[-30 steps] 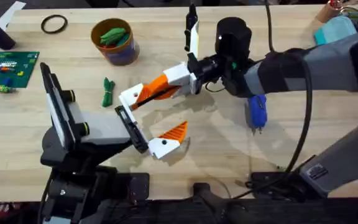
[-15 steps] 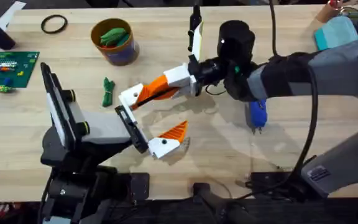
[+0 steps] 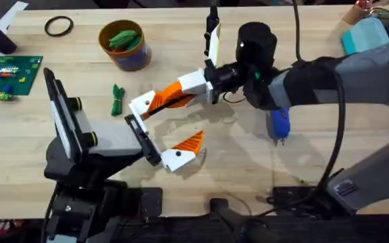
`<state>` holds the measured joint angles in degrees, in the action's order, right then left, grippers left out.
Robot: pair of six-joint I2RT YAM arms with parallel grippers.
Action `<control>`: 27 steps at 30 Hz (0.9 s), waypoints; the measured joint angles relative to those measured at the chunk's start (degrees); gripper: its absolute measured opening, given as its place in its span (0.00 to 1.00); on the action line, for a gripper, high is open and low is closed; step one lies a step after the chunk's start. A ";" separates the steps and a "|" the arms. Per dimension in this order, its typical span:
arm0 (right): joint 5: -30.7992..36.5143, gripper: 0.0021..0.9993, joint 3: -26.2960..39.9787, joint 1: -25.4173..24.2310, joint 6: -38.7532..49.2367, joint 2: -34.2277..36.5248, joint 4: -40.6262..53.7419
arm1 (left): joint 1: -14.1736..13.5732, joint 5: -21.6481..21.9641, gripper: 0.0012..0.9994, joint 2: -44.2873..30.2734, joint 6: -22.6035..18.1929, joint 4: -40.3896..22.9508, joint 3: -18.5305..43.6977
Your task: Pick up the gripper from the table and insert it into the empty holder that is missing its gripper. Then pick up a screw, insert it into the mounting hole, and use the screwdriver to tighten it. Finally, clean up the table by picking up the vegetable and placing it into the bucket.
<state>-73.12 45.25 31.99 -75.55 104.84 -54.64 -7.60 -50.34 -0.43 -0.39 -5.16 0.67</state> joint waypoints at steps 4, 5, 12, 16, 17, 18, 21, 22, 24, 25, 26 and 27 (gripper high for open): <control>2.73 0.81 -0.17 0.89 -0.35 0.02 0.62 | -0.44 -1.86 0.98 0.02 -0.72 -0.08 0.04; 3.14 0.94 -0.18 1.06 -0.31 0.02 0.62 | -0.50 -2.27 0.98 0.02 -0.76 -0.14 0.04; 4.73 1.00 -0.22 1.36 -0.26 0.02 0.64 | -0.52 -2.92 0.98 0.02 -0.94 -0.20 0.04; 4.92 1.00 -0.22 1.21 0.20 0.02 0.65 | -0.52 -3.04 0.98 0.00 -0.94 -0.20 0.04; 4.94 1.00 -0.22 1.08 0.38 0.02 0.65 | -0.52 -3.05 0.98 0.00 -0.94 -0.20 0.04; 4.96 1.00 -0.22 0.90 0.56 0.02 0.65 | -0.52 -3.06 0.98 0.00 -0.94 -0.20 0.04; 5.34 1.00 -0.22 0.12 1.54 0.02 0.68 | -0.52 -3.05 0.98 0.00 -0.94 -0.20 0.04; 5.78 1.00 -0.22 -0.05 1.98 0.02 0.73 | -0.52 -3.06 0.98 0.00 -0.94 -0.20 0.04; 7.28 1.00 -0.22 -0.37 3.65 -0.28 2.22 | -0.52 -3.06 0.98 0.02 -0.94 -0.20 0.04; 8.33 1.00 -0.27 -0.39 4.72 -0.75 4.14 | -0.52 -3.06 0.98 0.00 -0.94 -0.20 0.04; 9.68 1.00 -0.33 -0.39 6.15 -1.54 6.72 | -0.52 -3.07 0.98 0.00 -0.94 -0.20 0.04; 11.39 1.00 -0.33 -0.39 8.45 -2.71 11.14 | -0.52 -3.09 0.98 0.02 -0.96 -0.20 0.04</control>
<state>-61.73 44.92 31.59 -67.10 102.13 -43.51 -8.12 -53.43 -0.41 -1.34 -5.37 0.71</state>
